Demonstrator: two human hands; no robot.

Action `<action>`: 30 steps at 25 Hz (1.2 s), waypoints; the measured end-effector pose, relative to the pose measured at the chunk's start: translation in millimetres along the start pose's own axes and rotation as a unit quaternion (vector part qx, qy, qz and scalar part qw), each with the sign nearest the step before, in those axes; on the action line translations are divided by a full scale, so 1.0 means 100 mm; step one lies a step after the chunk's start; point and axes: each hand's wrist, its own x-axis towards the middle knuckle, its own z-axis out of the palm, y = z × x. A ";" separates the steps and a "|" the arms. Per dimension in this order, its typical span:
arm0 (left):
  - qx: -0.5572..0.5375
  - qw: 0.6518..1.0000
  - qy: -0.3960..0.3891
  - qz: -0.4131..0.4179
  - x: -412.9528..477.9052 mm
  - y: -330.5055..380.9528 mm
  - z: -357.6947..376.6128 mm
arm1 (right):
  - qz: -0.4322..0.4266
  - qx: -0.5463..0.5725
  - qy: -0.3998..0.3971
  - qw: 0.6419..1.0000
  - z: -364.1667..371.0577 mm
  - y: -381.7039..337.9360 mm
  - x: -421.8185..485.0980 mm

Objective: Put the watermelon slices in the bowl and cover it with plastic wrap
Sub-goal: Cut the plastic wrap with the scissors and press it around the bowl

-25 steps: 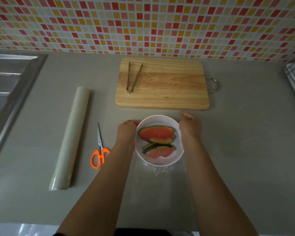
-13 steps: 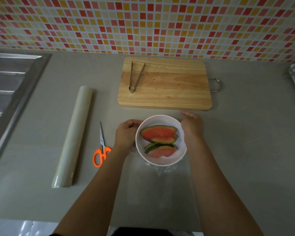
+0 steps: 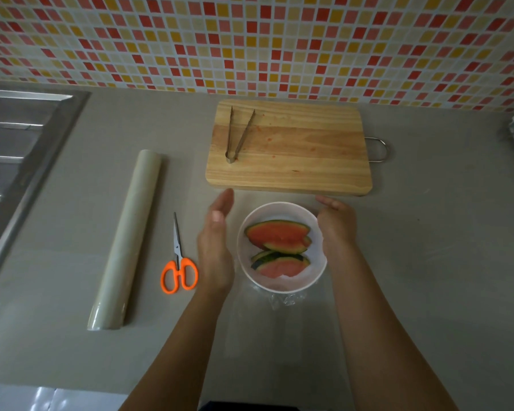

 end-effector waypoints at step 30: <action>0.206 0.962 -0.162 -0.079 -0.19 0.04 -0.01 | -0.035 -0.147 -0.062 0.986 0.15 -0.15 0.34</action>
